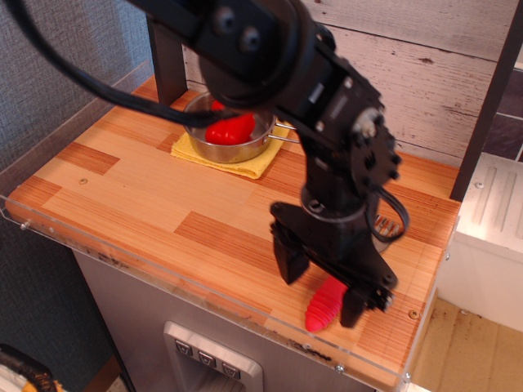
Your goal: Hold the red spatula from right edge of the table and place it on top left edge of the table.
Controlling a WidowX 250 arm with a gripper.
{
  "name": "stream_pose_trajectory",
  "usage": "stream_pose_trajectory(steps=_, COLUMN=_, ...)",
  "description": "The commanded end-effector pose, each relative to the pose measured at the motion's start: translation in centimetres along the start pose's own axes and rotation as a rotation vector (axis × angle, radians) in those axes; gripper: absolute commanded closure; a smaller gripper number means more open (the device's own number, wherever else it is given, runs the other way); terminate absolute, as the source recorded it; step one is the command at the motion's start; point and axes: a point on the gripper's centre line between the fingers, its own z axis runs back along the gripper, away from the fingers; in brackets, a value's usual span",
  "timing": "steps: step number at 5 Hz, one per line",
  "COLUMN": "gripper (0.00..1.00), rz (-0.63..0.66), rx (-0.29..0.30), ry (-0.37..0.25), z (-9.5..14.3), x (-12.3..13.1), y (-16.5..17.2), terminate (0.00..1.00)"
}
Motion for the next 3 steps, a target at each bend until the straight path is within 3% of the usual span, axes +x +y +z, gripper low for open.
stream_pose_trajectory(steps=1, gripper=0.0, rz=-0.04, rx=0.051, ry=-0.015, z=-1.9, x=0.7, y=-0.9, terminate=0.0)
stream_pose_trajectory(steps=2, gripper=0.0, rz=-0.063, rx=0.056, ry=0.014, z=-2.9, x=0.6, y=-0.6, terminate=0.0)
stream_pose_trajectory(steps=3, gripper=1.0, rz=-0.088, rx=0.064, ry=0.004, z=-2.9, x=0.6, y=-0.7, terminate=0.0)
